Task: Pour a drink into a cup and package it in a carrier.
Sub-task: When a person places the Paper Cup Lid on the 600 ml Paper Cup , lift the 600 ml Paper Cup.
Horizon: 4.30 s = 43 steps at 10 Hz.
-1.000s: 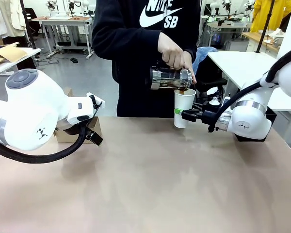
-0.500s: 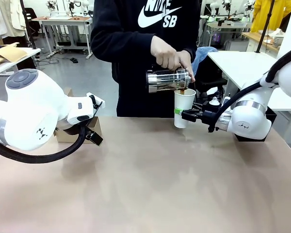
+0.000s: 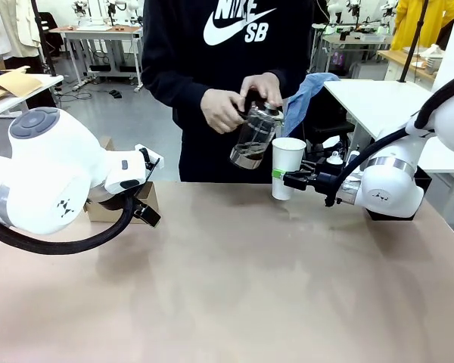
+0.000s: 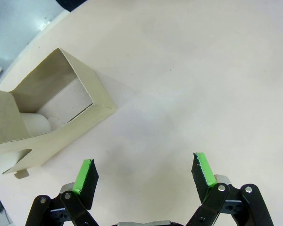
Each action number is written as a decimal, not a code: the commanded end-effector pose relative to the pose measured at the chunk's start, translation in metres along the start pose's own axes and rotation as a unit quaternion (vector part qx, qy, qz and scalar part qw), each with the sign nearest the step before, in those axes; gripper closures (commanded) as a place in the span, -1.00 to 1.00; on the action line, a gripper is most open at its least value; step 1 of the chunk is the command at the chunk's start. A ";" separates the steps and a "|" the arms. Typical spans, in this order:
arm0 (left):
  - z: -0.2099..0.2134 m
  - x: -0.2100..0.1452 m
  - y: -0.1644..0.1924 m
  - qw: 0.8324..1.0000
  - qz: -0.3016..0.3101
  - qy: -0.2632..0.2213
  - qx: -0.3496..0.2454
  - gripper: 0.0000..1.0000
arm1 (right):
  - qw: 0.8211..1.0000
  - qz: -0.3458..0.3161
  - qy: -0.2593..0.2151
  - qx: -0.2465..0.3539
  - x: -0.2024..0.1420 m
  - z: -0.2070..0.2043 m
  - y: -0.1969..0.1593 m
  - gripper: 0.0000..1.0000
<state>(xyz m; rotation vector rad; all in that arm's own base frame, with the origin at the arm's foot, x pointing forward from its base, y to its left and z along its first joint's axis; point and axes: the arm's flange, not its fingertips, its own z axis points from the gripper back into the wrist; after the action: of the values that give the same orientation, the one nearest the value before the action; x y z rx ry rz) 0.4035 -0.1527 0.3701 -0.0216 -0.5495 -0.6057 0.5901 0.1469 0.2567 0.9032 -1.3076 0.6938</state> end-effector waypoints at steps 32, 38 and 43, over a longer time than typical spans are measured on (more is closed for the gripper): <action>0.000 0.000 0.001 1.000 0.001 -0.001 -0.001 -1.00 | 1.000 -0.005 -0.002 -0.001 0.004 -0.002 0.001 -0.61; 0.000 0.000 0.001 1.000 0.001 -0.001 -0.001 -1.00 | 1.000 -0.005 -0.002 -0.001 0.004 -0.002 0.001 -0.61; 0.000 0.000 0.001 1.000 0.001 -0.001 -0.001 -1.00 | 1.000 -0.005 -0.002 -0.001 0.004 -0.002 0.001 -0.61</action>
<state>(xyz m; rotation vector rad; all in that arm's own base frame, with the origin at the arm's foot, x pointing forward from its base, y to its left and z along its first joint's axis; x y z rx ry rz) 0.4035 -0.1527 0.3701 -0.0216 -0.5495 -0.6057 0.5894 0.1476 0.2560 0.9043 -1.3054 0.6943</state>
